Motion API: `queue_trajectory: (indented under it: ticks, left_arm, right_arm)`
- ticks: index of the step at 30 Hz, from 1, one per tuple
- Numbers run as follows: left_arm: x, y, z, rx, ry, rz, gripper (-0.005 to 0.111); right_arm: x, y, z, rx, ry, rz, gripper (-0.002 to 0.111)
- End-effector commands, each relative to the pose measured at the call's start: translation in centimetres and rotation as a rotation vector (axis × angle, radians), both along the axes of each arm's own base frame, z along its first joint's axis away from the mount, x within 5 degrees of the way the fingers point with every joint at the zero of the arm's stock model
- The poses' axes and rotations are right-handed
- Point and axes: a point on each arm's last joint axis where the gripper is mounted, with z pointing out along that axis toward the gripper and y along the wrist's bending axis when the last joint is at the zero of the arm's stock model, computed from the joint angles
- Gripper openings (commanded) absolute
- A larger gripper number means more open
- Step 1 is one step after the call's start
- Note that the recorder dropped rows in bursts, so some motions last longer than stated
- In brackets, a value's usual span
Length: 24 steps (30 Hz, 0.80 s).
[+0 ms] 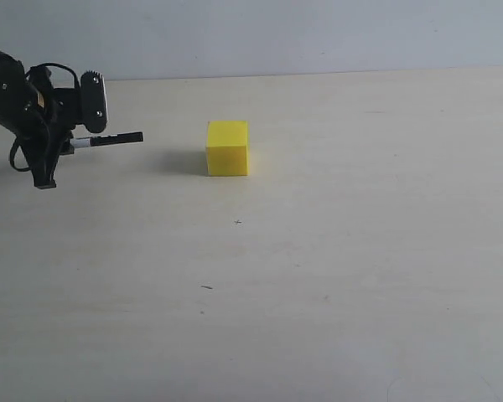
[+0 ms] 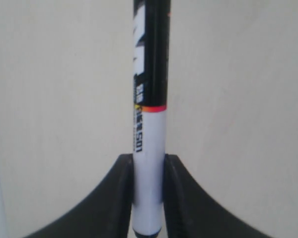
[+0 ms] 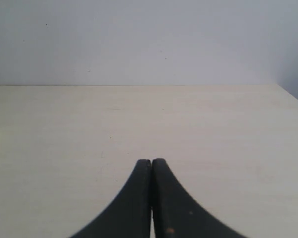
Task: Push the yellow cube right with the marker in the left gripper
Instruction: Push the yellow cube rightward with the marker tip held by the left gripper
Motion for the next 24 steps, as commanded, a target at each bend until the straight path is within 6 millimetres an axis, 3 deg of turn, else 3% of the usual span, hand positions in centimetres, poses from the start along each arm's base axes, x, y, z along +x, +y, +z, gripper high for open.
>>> queue_trajectory:
  ticks: [1,15,19,24]
  left_arm:
    - [0.4,-0.4,0.9,-0.018,-0.058,-0.02,0.0]
    - [0.4,-0.3,0.8,-0.023,-0.05,-0.007,0.0]
    - [1.3,-0.3,0.3,-0.032,-0.017,0.069,0.0]
    - [2.4,-1.3,0.3,-0.015,-0.037,0.034,0.0]
  right_arm:
    - [0.0,0.0,0.0,-0.002,-0.014,-0.003,0.0]
    - [0.0,0.0,0.0,-0.002,-0.014,-0.003,0.0]
    - [0.0,0.0,0.0,-0.002,-0.014,-0.003,0.0]
    - [0.0,0.0,0.0,-0.002,-0.014,-0.003,0.0]
